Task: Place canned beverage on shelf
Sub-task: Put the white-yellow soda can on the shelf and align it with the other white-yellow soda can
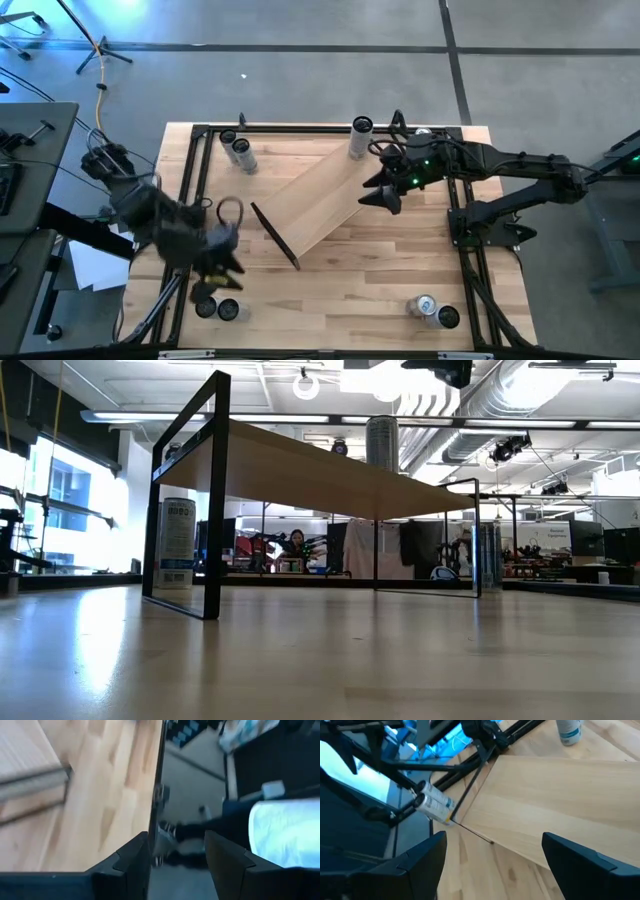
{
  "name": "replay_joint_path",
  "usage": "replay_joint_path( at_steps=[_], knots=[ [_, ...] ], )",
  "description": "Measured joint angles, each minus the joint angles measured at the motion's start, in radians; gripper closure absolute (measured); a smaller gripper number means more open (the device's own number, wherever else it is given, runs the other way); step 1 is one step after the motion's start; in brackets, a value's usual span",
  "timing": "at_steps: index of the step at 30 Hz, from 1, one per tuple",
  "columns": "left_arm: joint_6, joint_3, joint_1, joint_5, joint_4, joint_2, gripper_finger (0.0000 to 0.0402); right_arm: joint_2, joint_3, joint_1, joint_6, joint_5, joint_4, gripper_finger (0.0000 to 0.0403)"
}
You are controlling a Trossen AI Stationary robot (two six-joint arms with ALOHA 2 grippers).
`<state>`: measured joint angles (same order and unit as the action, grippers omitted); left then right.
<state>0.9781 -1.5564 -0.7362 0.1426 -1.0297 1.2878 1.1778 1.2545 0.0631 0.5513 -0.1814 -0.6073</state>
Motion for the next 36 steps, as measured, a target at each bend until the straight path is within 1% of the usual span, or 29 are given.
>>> replay_joint_path(
  at_steps=[6, 8, 12, 18, 27, 30, 33, 36],
  knots=[
    [0.195, -0.017, -0.090, 0.002, -0.011, 0.070, 0.0234, -0.010, 0.000, 0.000, -0.036, -0.003, -0.013, 0.0091],
    [0.227, -0.017, -0.106, 0.002, -0.012, 0.090, 0.0234, -0.015, 0.000, 0.000, -0.039, -0.003, -0.013, 0.0091],
    [0.218, -0.017, -0.119, -0.020, -0.013, 0.121, 0.0234, -0.028, 0.000, 0.000, -0.082, -0.003, -0.008, 0.0091],
    [0.252, -0.017, -0.107, -0.113, -0.015, 0.146, 0.0234, -0.028, 0.000, 0.000, -0.089, -0.003, -0.010, 0.0091],
    [0.316, -0.016, -0.072, -0.120, -0.076, 0.146, 0.0234, -0.028, 0.000, 0.000, -0.106, 0.005, -0.010, 0.0091],
    [0.307, -0.016, -0.060, -0.136, -0.074, 0.146, 0.0233, -0.028, 0.000, 0.000, -0.115, 0.006, -0.010, 0.0091],
    [0.275, -0.016, -0.060, -0.169, -0.074, 0.146, 0.0220, -0.028, 0.000, 0.000, -0.115, 0.006, -0.010, 0.0091],
    [0.275, -0.016, -0.060, -0.189, -0.077, 0.146, 0.0186, -0.028, 0.000, 0.000, -0.115, 0.006, -0.010, 0.0091]
  ],
)
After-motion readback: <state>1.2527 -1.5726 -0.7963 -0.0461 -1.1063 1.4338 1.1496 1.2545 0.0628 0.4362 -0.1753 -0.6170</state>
